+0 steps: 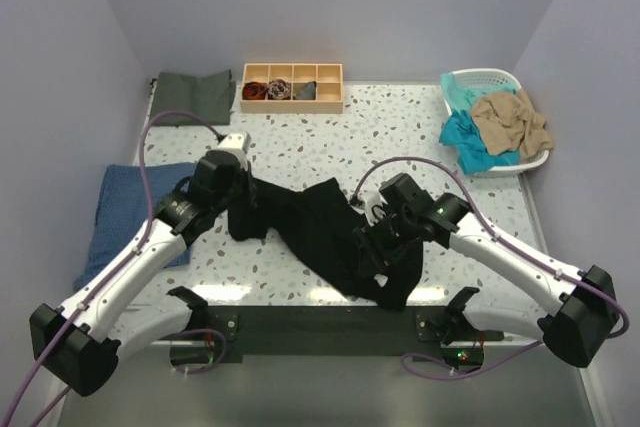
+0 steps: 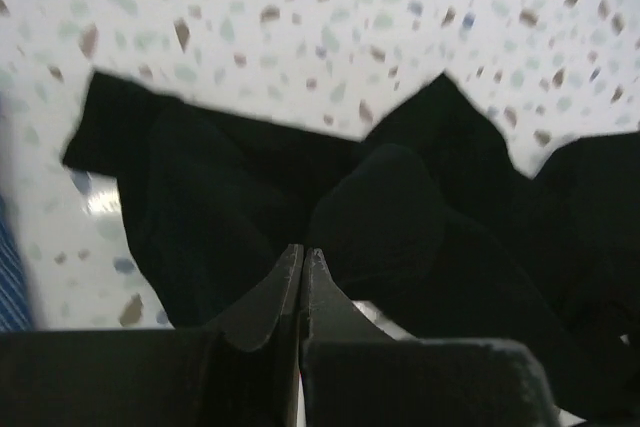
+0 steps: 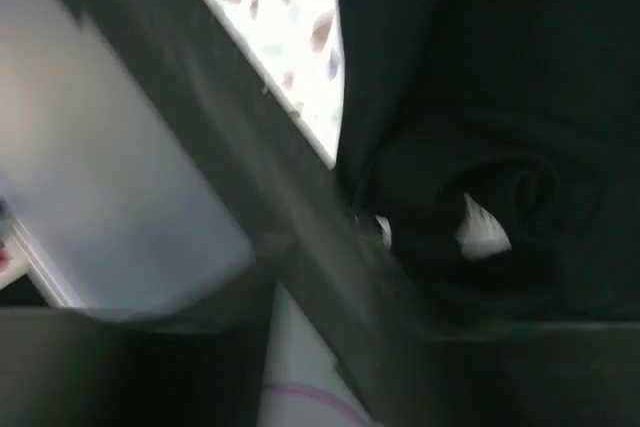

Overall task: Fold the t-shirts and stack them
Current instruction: Flatten the tshirt out

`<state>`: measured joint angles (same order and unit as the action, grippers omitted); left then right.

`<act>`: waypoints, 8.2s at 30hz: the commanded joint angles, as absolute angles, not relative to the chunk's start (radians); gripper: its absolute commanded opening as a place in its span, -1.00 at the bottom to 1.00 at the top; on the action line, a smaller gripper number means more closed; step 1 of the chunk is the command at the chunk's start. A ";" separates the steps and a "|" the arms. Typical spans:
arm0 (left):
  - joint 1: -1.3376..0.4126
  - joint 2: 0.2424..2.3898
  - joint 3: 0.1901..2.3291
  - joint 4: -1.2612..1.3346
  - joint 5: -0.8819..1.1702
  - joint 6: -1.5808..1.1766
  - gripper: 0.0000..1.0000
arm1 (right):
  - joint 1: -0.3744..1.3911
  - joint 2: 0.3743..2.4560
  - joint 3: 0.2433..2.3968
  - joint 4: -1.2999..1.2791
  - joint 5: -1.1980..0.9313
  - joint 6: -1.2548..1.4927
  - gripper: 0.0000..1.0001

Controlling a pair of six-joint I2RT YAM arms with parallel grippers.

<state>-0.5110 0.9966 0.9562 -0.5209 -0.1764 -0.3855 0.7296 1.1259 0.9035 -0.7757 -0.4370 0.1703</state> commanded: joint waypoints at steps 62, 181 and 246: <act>-0.506 1.063 0.857 -0.615 -0.236 -0.446 -1.00 | 0.581 1.171 0.914 -0.558 -0.151 0.304 -1.00; -0.367 1.629 1.218 -0.440 -0.589 -0.279 -0.81 | 0.558 1.247 1.106 -0.460 0.173 0.084 -1.00; -0.560 1.758 1.190 -0.503 -0.673 -0.344 0.00 | 0.558 1.270 1.072 -0.451 0.163 0.098 -1.00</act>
